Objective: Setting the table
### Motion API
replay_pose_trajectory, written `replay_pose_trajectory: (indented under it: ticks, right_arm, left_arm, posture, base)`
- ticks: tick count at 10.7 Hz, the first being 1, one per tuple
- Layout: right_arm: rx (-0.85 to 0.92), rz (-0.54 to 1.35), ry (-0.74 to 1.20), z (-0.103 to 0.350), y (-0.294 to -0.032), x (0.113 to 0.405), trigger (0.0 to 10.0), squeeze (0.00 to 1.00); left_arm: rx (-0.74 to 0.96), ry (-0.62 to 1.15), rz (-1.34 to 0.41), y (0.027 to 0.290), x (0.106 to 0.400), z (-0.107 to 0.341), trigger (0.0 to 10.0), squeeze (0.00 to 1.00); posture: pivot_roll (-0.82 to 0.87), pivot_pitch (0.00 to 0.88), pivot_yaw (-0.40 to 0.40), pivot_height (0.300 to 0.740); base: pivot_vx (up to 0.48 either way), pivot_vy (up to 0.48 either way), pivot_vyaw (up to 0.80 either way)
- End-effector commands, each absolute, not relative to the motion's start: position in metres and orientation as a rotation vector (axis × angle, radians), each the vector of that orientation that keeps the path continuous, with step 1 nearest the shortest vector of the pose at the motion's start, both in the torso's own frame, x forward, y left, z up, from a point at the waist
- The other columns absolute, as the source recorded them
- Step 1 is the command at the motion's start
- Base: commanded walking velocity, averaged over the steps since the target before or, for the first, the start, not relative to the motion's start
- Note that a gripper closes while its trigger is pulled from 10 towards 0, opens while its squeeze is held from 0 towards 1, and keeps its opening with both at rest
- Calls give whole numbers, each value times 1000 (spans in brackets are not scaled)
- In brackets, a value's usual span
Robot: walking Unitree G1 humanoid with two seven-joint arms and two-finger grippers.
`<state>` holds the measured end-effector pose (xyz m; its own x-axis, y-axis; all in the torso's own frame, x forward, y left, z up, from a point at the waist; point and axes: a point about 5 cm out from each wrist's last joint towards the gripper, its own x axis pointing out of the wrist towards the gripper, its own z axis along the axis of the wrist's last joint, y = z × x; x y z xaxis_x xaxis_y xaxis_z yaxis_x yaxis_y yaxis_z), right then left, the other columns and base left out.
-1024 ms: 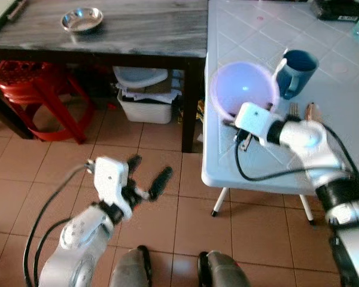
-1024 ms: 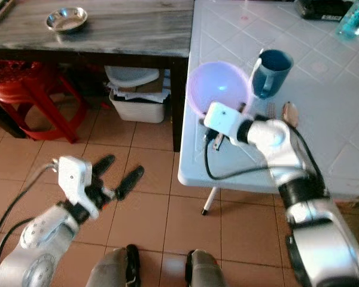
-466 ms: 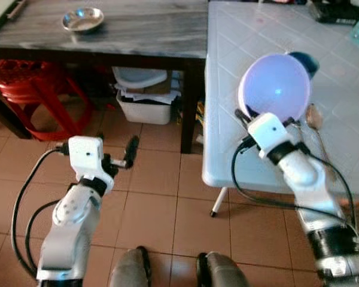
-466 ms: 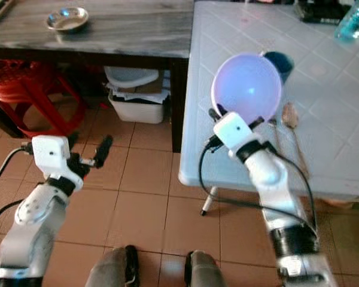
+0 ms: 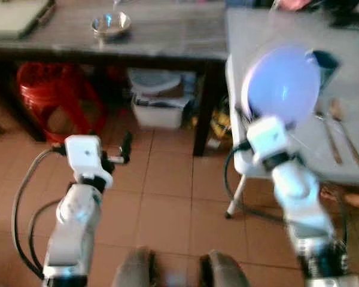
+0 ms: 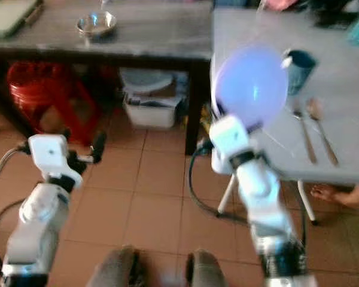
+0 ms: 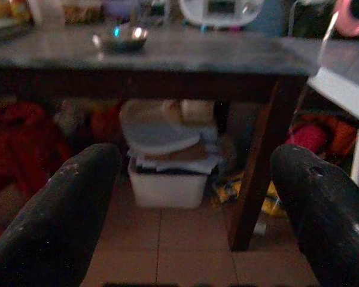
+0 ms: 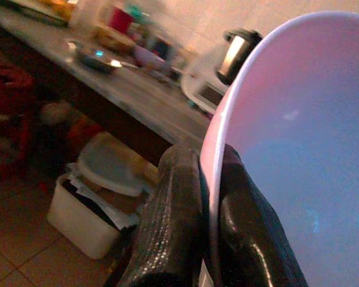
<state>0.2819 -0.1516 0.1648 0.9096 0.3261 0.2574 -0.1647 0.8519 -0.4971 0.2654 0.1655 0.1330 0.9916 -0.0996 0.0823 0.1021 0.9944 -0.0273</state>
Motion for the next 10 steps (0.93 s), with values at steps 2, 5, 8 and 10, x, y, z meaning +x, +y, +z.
replay_pose_trajectory:
  ticks: [2,5,8,10]
  right_arm:
    - [-463,254,-362,170,-142,277,10000,0]
    - [-447,248,-315,164,-142,273,10000,0]
    - [-447,256,-299,164,-142,276,10000,0]
    - [-443,265,-294,163,-140,275,10000,0]
  left_arm:
    - [-9,-73,-86,169,265,131,10000,0]
    - [3,-76,-86,165,268,133,10000,0]
    - [0,-64,-81,165,269,132,10000,0]
    - [-6,-62,-82,163,269,132,10000,0]
  posture:
    - [-25,114,7,740]
    - [-32,117,8,740]
    - [-32,119,8,740]
    - [-34,119,9,740]
  base:
    - [375,178,0]
    - [471,0,0]
    - [480,0,0]
    - [480,0,0]
